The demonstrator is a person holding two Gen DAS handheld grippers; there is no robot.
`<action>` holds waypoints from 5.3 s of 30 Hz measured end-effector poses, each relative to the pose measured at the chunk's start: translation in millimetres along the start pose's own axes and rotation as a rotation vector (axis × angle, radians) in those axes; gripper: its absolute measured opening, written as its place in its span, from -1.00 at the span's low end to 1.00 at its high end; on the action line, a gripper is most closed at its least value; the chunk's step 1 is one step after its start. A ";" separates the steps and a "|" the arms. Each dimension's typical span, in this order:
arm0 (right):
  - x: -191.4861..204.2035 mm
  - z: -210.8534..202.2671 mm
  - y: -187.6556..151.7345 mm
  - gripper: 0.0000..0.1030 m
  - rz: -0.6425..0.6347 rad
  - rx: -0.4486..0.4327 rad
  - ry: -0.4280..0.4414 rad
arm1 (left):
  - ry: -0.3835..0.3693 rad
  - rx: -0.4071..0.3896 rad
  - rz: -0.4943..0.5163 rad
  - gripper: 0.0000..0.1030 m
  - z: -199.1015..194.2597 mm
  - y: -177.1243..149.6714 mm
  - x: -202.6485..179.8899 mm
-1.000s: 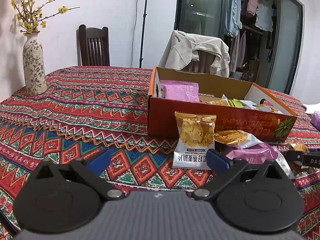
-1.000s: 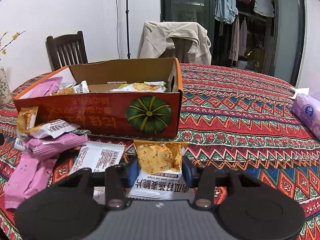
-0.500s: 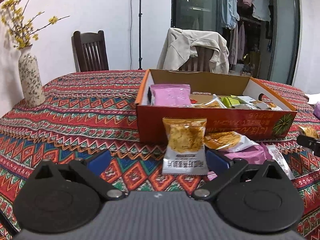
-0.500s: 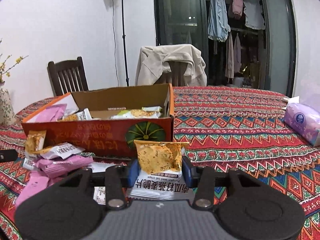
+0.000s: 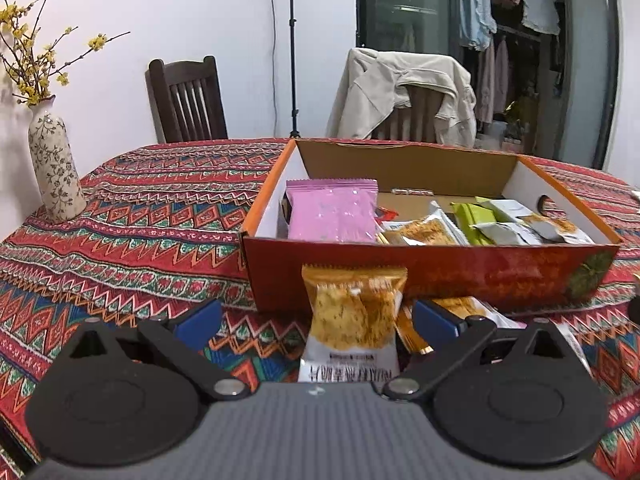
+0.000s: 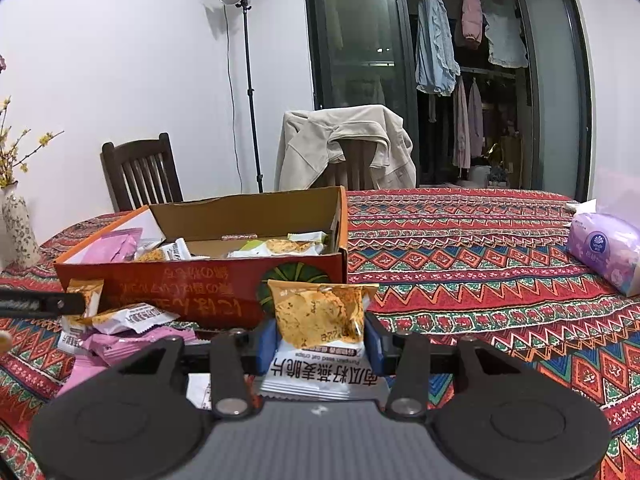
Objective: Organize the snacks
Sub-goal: 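Grasp another gold biscuit packet with the left gripper while the right gripper holds its packet, then carry both gold packets over the orange box and open both grippers inside, then move both open grippers back to the remaining pink packets, then grasp a pink packet with the right gripper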
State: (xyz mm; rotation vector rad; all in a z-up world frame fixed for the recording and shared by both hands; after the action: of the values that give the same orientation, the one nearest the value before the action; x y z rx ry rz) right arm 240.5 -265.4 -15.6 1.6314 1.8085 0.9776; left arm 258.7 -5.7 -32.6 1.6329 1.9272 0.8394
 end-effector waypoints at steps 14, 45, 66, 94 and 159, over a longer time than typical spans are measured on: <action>1.2 2.0 0.3 -0.15 0.006 0.008 0.011 | -0.069 0.075 -0.029 -0.05 18.7 -9.2 -6.6; 53.2 -30.8 63.7 -0.15 -0.112 -0.118 0.042 | -0.178 -0.177 -0.026 -0.08 -55.2 54.9 -11.8; 71.2 82.1 119.6 -0.15 -0.054 -0.088 0.013 | -0.113 -0.247 -0.073 -0.08 15.3 107.3 -21.2; 67.5 67.9 113.4 1.00 -0.061 -0.076 0.011 | -0.101 -0.261 -0.120 1.00 -9.9 107.9 -4.3; 170.6 29.7 -44.6 1.00 -0.216 0.305 0.105 | -0.121 -0.015 -0.120 1.00 -65.2 -71.8 110.9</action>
State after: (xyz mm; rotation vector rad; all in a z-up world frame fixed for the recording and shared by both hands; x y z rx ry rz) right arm 211.0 -93.1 -53.1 1.5338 2.2419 0.7305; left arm 143.7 86.5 -34.8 1.5075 1.9089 0.6899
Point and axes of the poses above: each gripper's, at about its wrist camera, not at the fingertips, and z roughly the way its jaws point, x to its left, y to its top, the point moved 7 cm from there along z, roughly the way its jaws point, and after that the axes turned 11 degrees about x, right-handed, at the moved point
